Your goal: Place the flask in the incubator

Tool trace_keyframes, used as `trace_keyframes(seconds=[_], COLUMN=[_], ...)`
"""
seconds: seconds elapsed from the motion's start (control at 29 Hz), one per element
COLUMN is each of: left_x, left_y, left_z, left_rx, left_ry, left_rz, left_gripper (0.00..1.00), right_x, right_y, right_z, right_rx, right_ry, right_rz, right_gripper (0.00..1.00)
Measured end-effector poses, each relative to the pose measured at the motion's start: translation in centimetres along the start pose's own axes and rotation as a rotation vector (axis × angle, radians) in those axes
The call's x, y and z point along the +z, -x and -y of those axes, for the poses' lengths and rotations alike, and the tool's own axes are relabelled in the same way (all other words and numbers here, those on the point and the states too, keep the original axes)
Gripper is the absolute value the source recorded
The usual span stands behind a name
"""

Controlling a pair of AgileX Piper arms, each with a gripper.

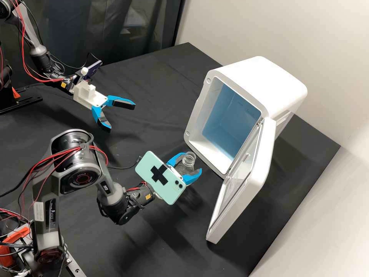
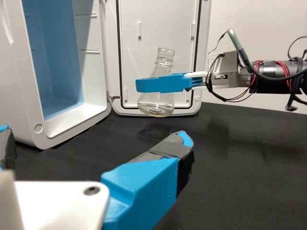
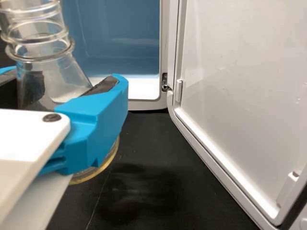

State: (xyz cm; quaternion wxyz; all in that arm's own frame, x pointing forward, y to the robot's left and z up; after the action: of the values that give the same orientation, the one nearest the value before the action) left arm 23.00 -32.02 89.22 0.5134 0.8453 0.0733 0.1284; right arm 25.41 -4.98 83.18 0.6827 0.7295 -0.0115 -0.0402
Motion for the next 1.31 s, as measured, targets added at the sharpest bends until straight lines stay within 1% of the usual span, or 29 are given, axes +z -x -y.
trace_keyframes(seconds=[0.03,0.07,0.21,0.31,0.41,0.45,0.52,0.59,0.69,0.72,0.79,0.83,0.93,0.97,1.0,1.03,1.1,1.17,1.21,1.31], left_x=[0.0,0.0,0.0,0.0,0.0,0.0,0.0,0.0,0.0,0.0,0.0,0.1,0.4,0.5,0.6,0.7,0.9,1.1,1.2,1.3], left_y=[0.0,0.0,0.0,0.0,0.0,0.0,0.0,0.0,0.0,0.0,0.0,0.0,-0.1,-0.1,-0.2,-0.2,-0.3,-0.3,-0.3,-0.4], left_z=[0.00,0.00,0.00,0.00,0.00,0.00,0.00,0.00,0.00,0.00,0.01,0.03,0.11,0.13,0.18,0.20,0.26,0.31,0.33,0.38], left_rx=[0.000,0.000,0.000,0.000,0.000,0.000,0.000,0.000,0.000,0.000,-0.001,-0.001,-0.005,-0.006,-0.007,-0.008,-0.011,-0.013,-0.014,-0.016], left_ry=[0.000,0.000,0.000,0.000,0.000,0.000,0.000,0.000,0.000,0.000,0.000,0.000,-0.001,-0.002,-0.002,-0.002,-0.003,-0.004,-0.004,-0.003], left_rz=[0.000,0.000,0.000,0.000,0.000,0.000,0.000,0.000,0.000,0.000,0.002,0.004,0.016,0.018,0.025,0.028,0.035,0.043,0.045,0.048], left_gripper=[1.00,1.00,1.00,1.00,1.00,1.00,1.00,1.00,1.00,1.00,1.00,1.00,1.00,1.00,1.00,1.00,1.00,1.00,1.00,1.00], right_x=[-0.1,-0.2,-0.4,-0.7,-1.3,-1.5,-2.1,-2.5,-3.1,-3.6,-4.1,-4.3,-5.2,-5.4,-5.9,-6.2,-7.0,-7.7,-8.3,-9.0], right_y=[0.1,0.1,0.1,-0.3,-0.9,-1.1,-1.8,-2.5,-3.7,-4.4,-5.2,-5.6,-6.7,-7.2,-7.9,-8.3,-9.2,-10.1,-10.7,-12.0], right_z=[-0.1,-0.2,-0.3,-0.4,-0.5,-0.6,-0.9,-1.3,-1.4,-1.5,-1.5,-1.4,-1.5,-1.4,-1.3,-1.3,-1.2,-1.0,-0.8,-0.2], right_rx=[0.002,0.003,0.009,0.014,0.028,0.035,0.062,0.091,0.120,0.137,0.140,0.136,0.133,0.127,0.127,0.126,0.130,0.121,0.117,0.109], right_ry=[-0.011,-0.016,-0.015,-0.012,-0.011,-0.012,-0.018,-0.026,-0.045,-0.051,-0.052,-0.053,-0.055,-0.054,-0.048,-0.050,-0.042,-0.031,-0.015,0.006], right_rz=[-0.006,-0.008,-0.015,-0.031,-0.051,-0.058,-0.075,-0.085,-0.097,-0.111,-0.125,-0.126,-0.124,-0.118,-0.112,-0.109,-0.107,-0.106,-0.108,-0.098], right_gripper=[0.00,0.00,0.00,0.00,0.00,0.00,0.00,0.00,0.00,0.00,0.00,0.00,0.00,0.00,0.00,0.00,0.00,0.00,0.00,0.00])
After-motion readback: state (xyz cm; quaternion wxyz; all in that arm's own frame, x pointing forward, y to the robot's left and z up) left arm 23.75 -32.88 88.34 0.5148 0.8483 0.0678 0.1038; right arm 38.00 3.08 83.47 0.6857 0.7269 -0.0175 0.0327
